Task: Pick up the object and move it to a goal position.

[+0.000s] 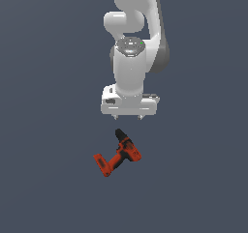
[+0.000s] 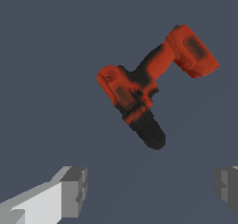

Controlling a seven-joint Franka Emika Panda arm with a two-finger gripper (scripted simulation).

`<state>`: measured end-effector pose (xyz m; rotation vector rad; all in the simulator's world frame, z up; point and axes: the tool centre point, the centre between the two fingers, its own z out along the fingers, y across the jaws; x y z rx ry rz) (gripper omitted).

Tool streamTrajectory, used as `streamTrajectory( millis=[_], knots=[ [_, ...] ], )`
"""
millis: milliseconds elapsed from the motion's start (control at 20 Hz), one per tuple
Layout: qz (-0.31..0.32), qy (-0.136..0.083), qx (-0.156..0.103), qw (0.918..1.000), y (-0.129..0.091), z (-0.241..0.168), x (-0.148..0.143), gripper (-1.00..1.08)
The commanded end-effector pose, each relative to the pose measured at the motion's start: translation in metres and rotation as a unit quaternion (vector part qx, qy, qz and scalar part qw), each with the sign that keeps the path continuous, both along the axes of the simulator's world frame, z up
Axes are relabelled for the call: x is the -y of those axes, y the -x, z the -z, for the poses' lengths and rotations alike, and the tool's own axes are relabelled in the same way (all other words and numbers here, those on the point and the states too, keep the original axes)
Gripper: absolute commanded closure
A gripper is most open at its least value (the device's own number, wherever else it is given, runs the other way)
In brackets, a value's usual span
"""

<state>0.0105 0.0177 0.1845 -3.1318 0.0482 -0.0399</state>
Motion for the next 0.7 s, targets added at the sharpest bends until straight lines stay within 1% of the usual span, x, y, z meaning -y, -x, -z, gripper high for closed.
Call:
streamTrajectory(
  millis=[0,350,650],
  knots=[
    [0.0,0.0,0.0,1.0,0.0,0.0,0.0,-0.6],
    [0.001,-0.002,0.006,1.0,-0.002,-0.0051,-0.0028,-0.6],
    [-0.008,0.0,0.006,0.9999,-0.0024,-0.0015,-0.0014,-0.6]
  ],
)
